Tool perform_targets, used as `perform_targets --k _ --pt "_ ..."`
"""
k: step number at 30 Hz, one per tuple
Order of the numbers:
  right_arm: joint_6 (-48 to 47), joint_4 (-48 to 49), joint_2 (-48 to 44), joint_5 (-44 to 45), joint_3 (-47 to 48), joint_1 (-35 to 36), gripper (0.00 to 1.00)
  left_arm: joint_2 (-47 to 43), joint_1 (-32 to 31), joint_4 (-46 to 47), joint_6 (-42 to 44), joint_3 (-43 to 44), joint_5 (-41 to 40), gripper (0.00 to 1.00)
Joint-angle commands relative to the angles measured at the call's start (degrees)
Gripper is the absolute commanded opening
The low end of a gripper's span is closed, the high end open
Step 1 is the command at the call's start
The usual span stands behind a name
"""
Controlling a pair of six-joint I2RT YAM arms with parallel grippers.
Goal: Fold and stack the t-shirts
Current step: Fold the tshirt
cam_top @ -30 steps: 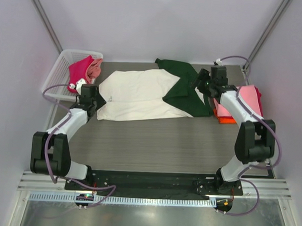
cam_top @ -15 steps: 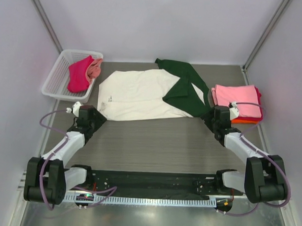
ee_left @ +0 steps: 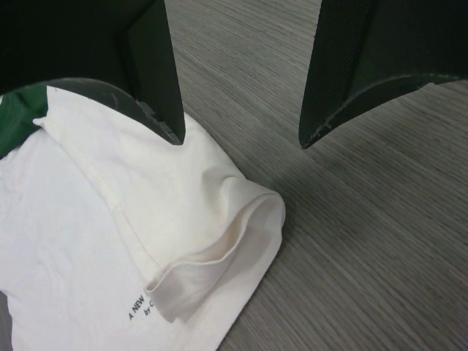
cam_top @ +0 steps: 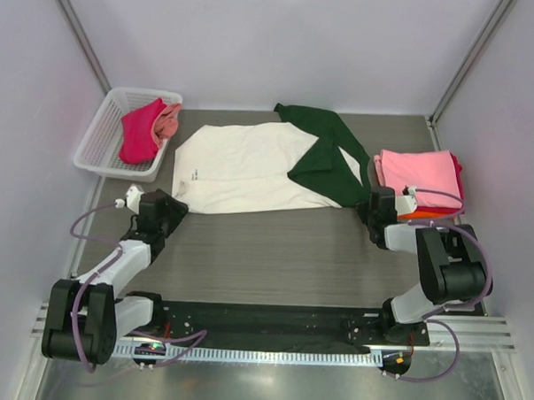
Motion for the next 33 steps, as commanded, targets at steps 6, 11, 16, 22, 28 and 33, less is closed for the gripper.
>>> perform_targets --k 6,11,16,22,28,33 --pt "0.21 8.39 -0.88 7.15 -4.07 -0.04 0.01 5.59 0.01 15.85 -3.10 -4.17 -2.73 0.61" --pt "-1.02 8.76 -3.26 7.23 -4.61 0.49 0.01 9.19 0.01 25.44 -5.56 -6.55 -2.73 0.55" --pt "-1.19 9.82 -2.56 6.97 -4.61 0.66 0.01 15.26 0.01 30.09 -6.27 -5.58 -3.87 0.44" --pt "-1.11 9.99 -1.86 6.62 -4.17 0.75 0.01 18.16 -0.08 33.18 -5.13 -5.66 -7.29 0.11" --pt "-1.81 6.83 -6.24 10.29 -4.78 0.75 0.01 10.03 -0.08 21.63 -6.27 -5.58 -14.40 0.00" --pt "-1.90 1.65 -15.10 15.40 -7.85 0.75 0.01 0.07 0.01 9.92 -6.62 -5.93 -19.16 0.00"
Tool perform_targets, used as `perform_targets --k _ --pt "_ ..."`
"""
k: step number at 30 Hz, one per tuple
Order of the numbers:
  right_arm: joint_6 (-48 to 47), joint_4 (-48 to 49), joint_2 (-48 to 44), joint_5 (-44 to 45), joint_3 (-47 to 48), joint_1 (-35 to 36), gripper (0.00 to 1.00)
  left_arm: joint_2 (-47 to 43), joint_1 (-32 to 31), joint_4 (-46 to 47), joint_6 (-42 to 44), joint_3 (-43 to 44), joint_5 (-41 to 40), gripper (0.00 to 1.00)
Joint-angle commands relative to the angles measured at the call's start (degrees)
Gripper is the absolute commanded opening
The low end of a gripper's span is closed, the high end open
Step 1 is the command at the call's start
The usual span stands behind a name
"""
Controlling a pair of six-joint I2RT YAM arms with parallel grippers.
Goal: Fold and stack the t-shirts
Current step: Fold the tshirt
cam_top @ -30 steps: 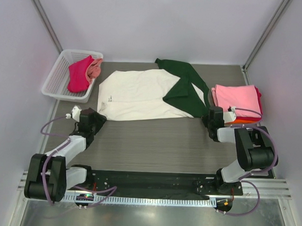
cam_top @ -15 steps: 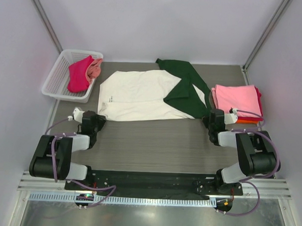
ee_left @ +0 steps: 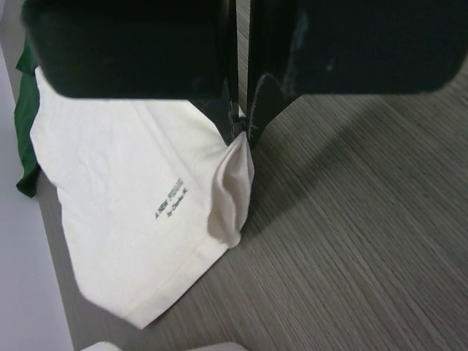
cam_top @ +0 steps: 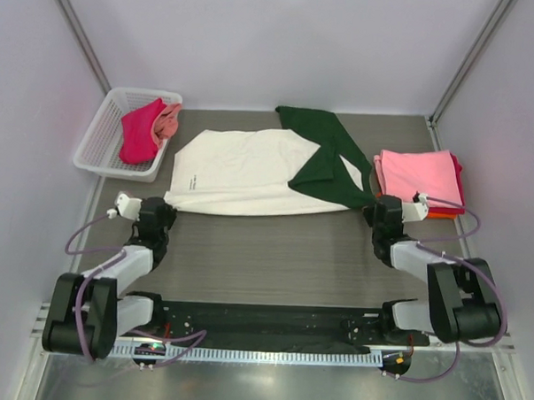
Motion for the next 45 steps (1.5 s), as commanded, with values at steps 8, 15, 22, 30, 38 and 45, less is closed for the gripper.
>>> perform_targets --k 8,15,22,30,38,45 --pt "2.53 -14.09 -15.47 4.82 -5.90 0.18 0.01 -10.28 0.23 -18.13 2.29 1.29 -2.88 0.00" --pt "1.58 -30.02 -40.51 6.39 -11.53 0.36 0.15 -17.39 0.23 -26.83 2.81 -0.64 -0.94 0.00" --pt "-5.10 -36.53 -47.31 3.86 -8.74 0.45 0.51 -21.00 0.23 -34.92 3.61 1.20 0.20 0.58" --pt "-16.18 -31.34 -24.60 -13.54 6.11 0.45 0.42 -24.95 0.23 -43.17 7.03 6.81 -2.17 0.70" --pt "-15.31 -25.64 -1.37 -21.65 16.92 1.59 0.40 -26.37 0.23 -43.45 13.18 10.33 3.36 0.71" --pt "-15.04 -22.03 9.02 -23.93 21.85 3.35 0.40 -26.02 0.23 -40.29 15.65 9.55 5.39 0.71"
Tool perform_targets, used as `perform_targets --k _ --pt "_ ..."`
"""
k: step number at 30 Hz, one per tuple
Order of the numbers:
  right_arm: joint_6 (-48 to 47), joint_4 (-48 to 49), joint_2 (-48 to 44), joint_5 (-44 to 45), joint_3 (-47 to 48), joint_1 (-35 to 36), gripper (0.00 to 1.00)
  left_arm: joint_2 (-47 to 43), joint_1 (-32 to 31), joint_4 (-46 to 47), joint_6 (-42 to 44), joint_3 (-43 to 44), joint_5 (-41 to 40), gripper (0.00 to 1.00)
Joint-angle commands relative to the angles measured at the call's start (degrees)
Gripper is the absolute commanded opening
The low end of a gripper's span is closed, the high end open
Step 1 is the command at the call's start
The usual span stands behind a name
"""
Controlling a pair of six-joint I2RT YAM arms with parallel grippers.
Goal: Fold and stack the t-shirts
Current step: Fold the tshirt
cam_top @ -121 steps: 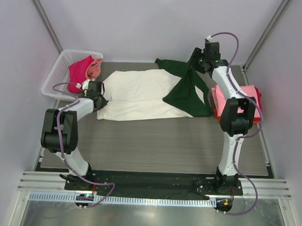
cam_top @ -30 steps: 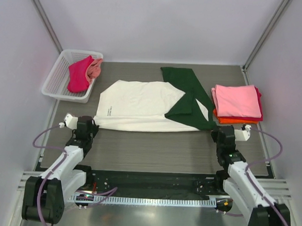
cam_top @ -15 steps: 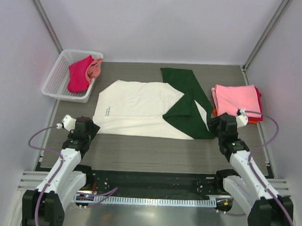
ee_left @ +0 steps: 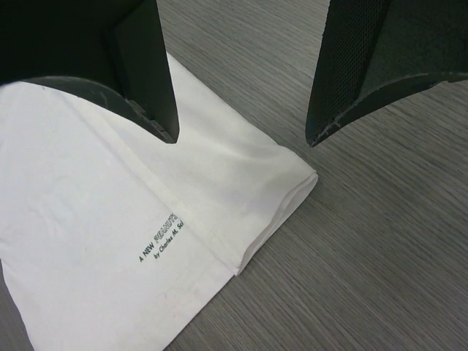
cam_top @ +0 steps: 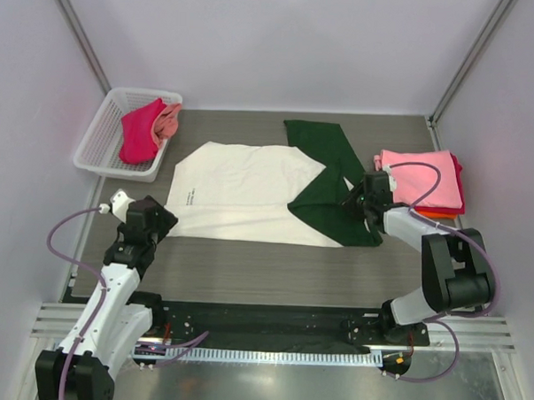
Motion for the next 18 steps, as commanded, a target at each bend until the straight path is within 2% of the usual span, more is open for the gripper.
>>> perform_targets --k 1,14,16,18 --pt "-0.57 4.27 2.45 -1.70 4.37 0.90 0.40 0.19 0.23 2.18 2.58 1.05 0.97 0.71" --pt "1.54 7.34 10.18 2.52 6.57 2.57 0.39 0.28 0.14 2.53 2.84 1.14 2.11 0.71" --pt "1.80 7.69 11.07 2.17 6.92 2.66 0.36 -0.42 0.14 2.45 2.67 1.05 2.20 0.71" --pt "1.98 8.13 11.42 2.08 7.10 2.66 0.25 -0.77 0.23 2.45 2.67 0.87 2.38 0.71"
